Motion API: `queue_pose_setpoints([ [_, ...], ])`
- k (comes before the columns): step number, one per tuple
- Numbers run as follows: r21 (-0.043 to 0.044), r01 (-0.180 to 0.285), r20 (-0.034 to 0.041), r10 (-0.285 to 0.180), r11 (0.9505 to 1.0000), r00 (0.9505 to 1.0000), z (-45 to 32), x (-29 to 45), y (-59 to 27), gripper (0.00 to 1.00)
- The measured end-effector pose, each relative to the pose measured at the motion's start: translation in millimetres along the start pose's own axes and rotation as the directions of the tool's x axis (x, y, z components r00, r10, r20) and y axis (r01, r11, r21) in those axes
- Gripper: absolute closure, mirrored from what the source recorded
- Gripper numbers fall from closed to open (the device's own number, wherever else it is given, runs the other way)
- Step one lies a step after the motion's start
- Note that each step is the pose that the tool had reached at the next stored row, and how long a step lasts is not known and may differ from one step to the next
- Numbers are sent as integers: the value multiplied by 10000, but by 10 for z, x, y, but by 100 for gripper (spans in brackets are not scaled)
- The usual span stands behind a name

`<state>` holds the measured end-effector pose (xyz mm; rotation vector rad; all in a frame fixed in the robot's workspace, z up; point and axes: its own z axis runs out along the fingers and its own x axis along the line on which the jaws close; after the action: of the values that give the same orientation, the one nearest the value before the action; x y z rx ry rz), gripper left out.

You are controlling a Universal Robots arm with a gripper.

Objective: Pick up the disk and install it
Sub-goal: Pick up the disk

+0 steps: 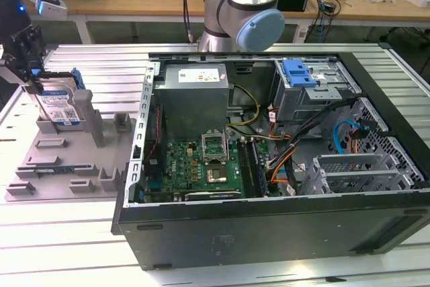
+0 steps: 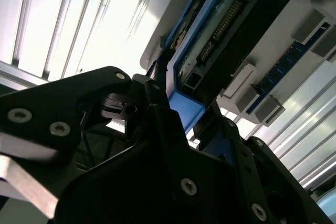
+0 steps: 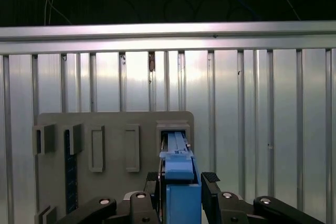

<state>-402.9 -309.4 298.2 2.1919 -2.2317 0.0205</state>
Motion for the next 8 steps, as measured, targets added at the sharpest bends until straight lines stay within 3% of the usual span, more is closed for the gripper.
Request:
queue_pose_setpoints([
  [2, 0, 0, -2, 0, 10000, 10000, 2, 0, 1, 56],
  [3, -1, 0, -1, 0, 10000, 10000, 4, 0, 1, 63],
  [8, -1, 0, -2, 0, 10000, 10000, 8, 0, 1, 63],
])
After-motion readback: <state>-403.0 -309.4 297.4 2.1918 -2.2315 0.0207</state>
